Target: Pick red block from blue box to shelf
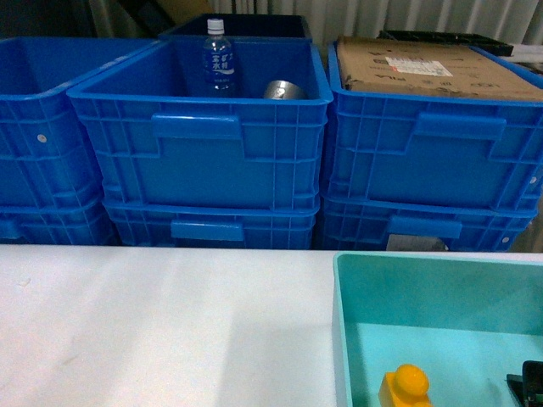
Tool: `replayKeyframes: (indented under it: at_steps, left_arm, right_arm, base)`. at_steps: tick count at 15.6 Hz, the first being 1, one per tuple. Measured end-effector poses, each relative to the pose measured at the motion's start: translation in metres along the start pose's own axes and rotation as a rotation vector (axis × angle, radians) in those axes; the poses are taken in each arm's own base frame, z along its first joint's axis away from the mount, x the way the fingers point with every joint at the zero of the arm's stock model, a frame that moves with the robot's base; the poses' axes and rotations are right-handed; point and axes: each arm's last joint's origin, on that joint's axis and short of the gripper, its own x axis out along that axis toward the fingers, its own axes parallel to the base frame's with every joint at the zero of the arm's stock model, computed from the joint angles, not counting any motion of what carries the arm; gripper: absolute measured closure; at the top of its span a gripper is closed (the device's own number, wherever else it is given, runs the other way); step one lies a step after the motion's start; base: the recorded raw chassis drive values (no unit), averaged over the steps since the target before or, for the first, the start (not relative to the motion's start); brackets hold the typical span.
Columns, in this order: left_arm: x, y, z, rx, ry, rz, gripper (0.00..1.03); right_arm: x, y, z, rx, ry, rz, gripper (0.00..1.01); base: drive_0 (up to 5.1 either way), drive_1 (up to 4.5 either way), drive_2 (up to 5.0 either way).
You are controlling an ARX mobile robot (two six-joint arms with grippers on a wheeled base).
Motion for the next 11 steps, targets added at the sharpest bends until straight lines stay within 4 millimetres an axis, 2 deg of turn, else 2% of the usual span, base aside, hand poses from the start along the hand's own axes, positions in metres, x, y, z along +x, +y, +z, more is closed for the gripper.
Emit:
replayKeyframes:
  at_steps: [6,9,11]
  left_arm:
    - [0.000,0.000,0.000,0.000,0.000,0.000,0.05]
    - [0.000,0.000,0.000,0.000,0.000,0.000,0.05]
    - [0.000,0.000,0.000,0.000,0.000,0.000,0.05]
  right_arm:
    - [0.000,0.001,-0.005,-0.001,0.004,-0.010,0.71]
    - [-0.001,0.004,-0.006,-0.013,-0.009,-0.003,0.74]
    - [-0.015,0.007,0.000,-0.026,-0.017,0.010,0.74]
  base:
    - [0.0,0.00,0.0]
    - [0.0,0.00,0.0]
    - [0.0,0.00,0.0]
